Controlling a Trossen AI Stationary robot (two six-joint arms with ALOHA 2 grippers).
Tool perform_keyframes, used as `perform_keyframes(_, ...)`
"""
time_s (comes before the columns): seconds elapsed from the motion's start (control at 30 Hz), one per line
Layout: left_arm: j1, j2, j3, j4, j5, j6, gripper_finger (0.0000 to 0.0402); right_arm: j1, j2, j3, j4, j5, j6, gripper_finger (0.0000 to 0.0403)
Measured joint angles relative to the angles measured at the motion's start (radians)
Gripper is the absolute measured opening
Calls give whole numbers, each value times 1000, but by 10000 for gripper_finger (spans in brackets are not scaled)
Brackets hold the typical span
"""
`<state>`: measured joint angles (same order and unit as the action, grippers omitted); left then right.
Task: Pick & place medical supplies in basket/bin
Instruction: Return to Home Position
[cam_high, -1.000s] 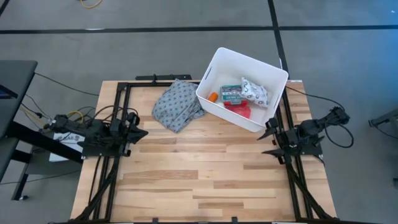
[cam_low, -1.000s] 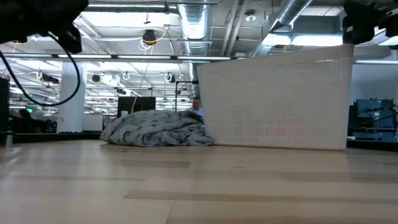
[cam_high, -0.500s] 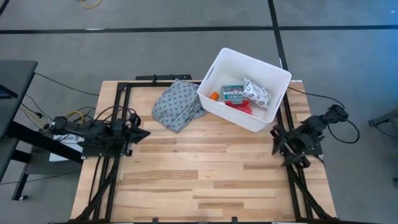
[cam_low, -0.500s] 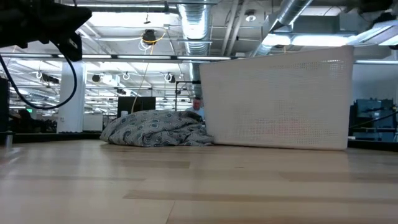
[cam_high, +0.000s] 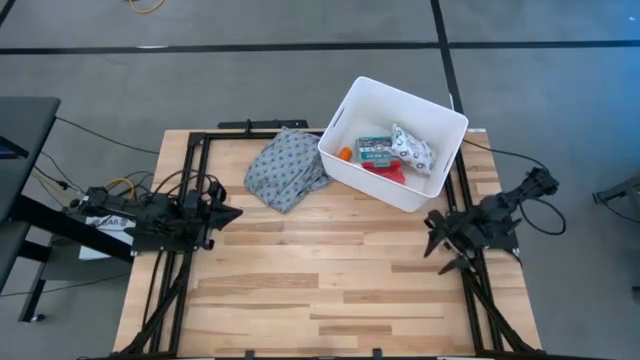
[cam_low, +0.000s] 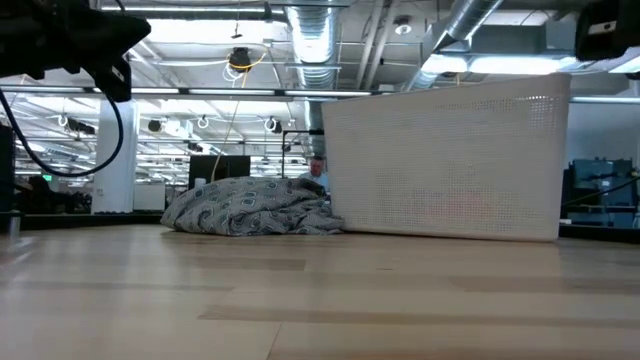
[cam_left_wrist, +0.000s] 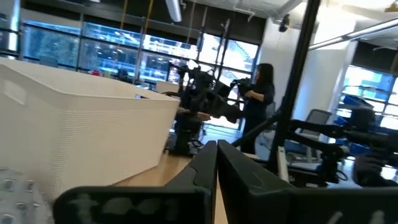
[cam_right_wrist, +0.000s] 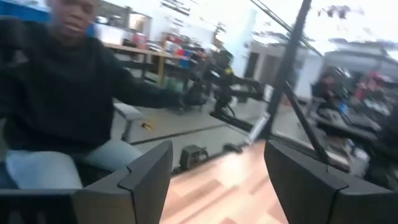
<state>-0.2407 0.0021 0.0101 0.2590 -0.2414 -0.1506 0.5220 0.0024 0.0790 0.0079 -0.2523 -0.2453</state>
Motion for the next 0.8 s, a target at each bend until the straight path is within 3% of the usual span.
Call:
perform_keyframes(0.23,0,2,0,-35,-108,-22,1,-32,0,-71,70,87,100,250)
perform_keyframes(0.47,0,3,-1,-178,-112,-31,1,-47,3,-71,76,107,142,250)
perform_keyframes(0.8,0,13,5,-197,-106,-30,2,-45,4,-72,75,105,195,250)
